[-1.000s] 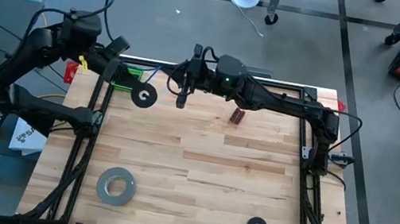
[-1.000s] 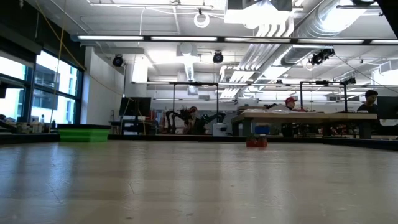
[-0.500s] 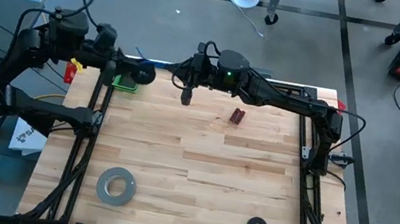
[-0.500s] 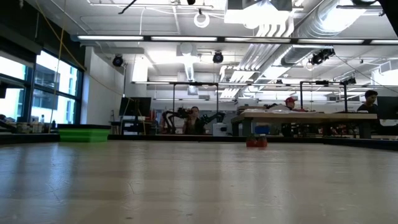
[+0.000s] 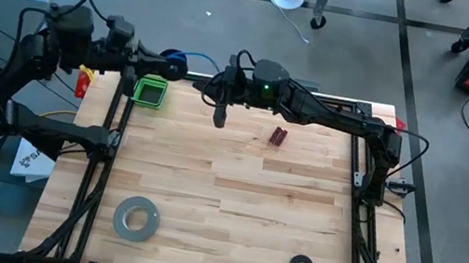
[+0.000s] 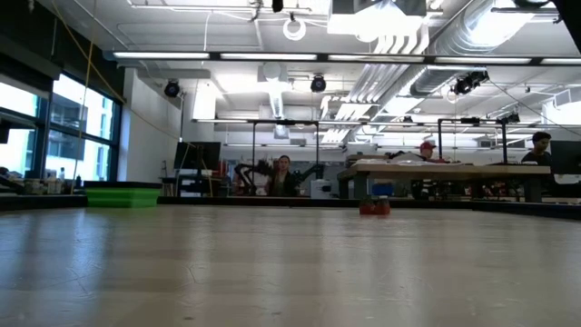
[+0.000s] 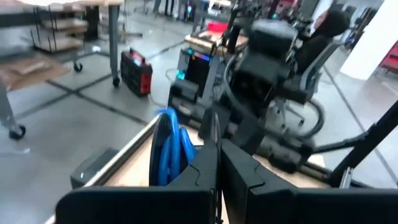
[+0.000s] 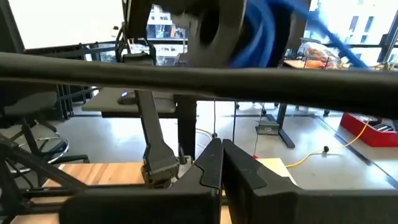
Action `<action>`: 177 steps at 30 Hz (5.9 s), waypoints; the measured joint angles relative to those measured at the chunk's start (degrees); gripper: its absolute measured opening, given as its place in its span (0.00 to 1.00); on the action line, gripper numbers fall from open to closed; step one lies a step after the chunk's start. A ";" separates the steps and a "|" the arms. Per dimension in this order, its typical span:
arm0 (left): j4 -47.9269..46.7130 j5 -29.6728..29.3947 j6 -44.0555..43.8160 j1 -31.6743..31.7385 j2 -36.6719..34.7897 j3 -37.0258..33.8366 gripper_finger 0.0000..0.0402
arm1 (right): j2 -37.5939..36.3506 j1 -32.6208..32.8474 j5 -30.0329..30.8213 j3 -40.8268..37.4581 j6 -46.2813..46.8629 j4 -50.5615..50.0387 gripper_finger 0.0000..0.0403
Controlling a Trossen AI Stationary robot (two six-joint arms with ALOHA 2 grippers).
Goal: Coil cords
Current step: Coil the blue wire onto the spool
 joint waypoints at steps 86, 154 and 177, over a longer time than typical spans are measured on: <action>9.92 -1.45 13.11 -5.27 1.82 -0.02 0.00 | -5.92 2.16 10.63 4.44 -13.56 -24.42 0.00; 25.47 24.75 -64.57 -8.92 9.94 0.04 0.00 | -2.49 7.78 5.58 4.39 -15.94 9.34 0.00; 2.83 25.54 -43.70 -5.10 7.16 -0.02 0.00 | -2.51 3.35 2.45 4.39 -23.27 -6.16 0.00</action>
